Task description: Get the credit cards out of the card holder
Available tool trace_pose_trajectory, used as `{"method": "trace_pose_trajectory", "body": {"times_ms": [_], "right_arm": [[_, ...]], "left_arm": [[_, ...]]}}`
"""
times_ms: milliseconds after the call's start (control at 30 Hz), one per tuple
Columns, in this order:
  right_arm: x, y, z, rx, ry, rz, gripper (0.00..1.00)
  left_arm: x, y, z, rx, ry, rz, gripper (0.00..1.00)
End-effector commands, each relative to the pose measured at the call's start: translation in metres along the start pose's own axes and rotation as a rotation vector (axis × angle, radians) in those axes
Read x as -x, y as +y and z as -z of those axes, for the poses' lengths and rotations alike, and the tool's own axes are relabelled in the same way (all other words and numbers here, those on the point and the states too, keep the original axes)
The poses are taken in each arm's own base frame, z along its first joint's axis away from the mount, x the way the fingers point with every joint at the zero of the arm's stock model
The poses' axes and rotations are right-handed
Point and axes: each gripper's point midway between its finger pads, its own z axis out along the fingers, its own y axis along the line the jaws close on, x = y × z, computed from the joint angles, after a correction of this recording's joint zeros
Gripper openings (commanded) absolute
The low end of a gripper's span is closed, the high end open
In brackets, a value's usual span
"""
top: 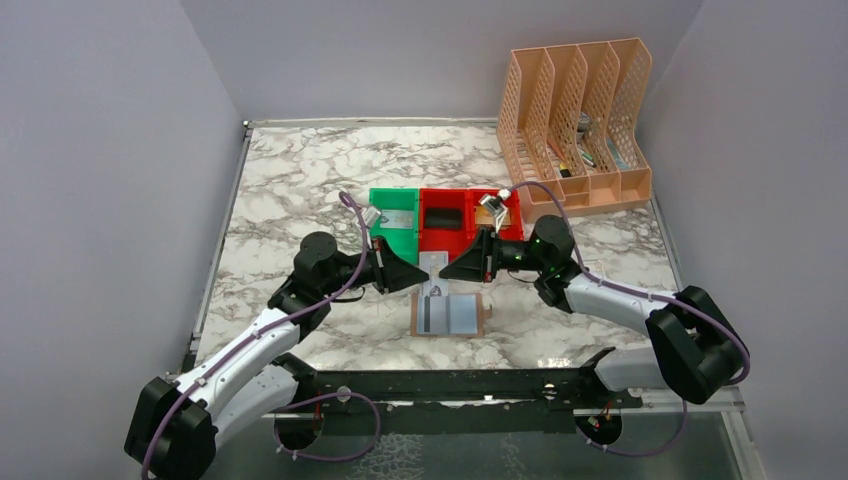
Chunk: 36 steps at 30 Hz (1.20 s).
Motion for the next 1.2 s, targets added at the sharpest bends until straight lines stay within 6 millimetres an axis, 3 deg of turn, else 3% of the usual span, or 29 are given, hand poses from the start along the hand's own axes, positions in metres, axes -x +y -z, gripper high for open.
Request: {"method": "trace_pose_trajectory", "body": {"times_ms": [0, 200, 267, 333, 500, 633, 833, 1000, 1100, 1167], "right_arm": [[0.009, 0.012, -0.002, 0.047, -0.001, 0.061, 0.01], [0.015, -0.005, -0.001, -0.072, -0.016, 0.075, 0.01], [0.020, -0.015, 0.000, -0.144, -0.021, 0.098, 0.01], [0.026, -0.030, 0.001, -0.241, -0.022, 0.118, 0.01], [0.040, -0.066, 0.002, -0.438, -0.001, 0.158, 0.01], [0.050, -0.081, -0.007, -0.533, 0.027, 0.232, 0.01], [0.074, -0.087, -0.017, -0.655, -0.013, 0.359, 0.01], [0.088, -0.089, -0.026, -0.740, -0.017, 0.464, 0.01], [0.095, -0.091, -0.034, -0.784, 0.004, 0.524, 0.01], [0.100, -0.095, -0.038, -0.813, 0.014, 0.542, 0.01]], "left_arm": [[0.014, -0.011, 0.001, -0.022, -0.047, -0.025, 0.02], [0.027, 0.031, 0.014, 0.282, -0.109, -0.041, 0.72], [0.034, 0.044, 0.026, 0.403, -0.135, -0.062, 0.90], [0.043, 0.058, 0.042, 0.544, -0.170, -0.075, 0.97], [0.050, 0.096, 0.096, 0.934, -0.169, -0.108, 0.99], [0.066, 0.105, 0.128, 1.132, -0.169, -0.190, 0.99], [0.088, 0.120, 0.148, 1.299, -0.118, -0.279, 0.99], [0.094, 0.147, 0.169, 1.332, -0.157, -0.146, 0.99], [0.087, 0.162, 0.187, 1.363, -0.215, -0.062, 0.99], [0.086, 0.162, 0.193, 1.372, -0.237, -0.041, 0.99]]}}
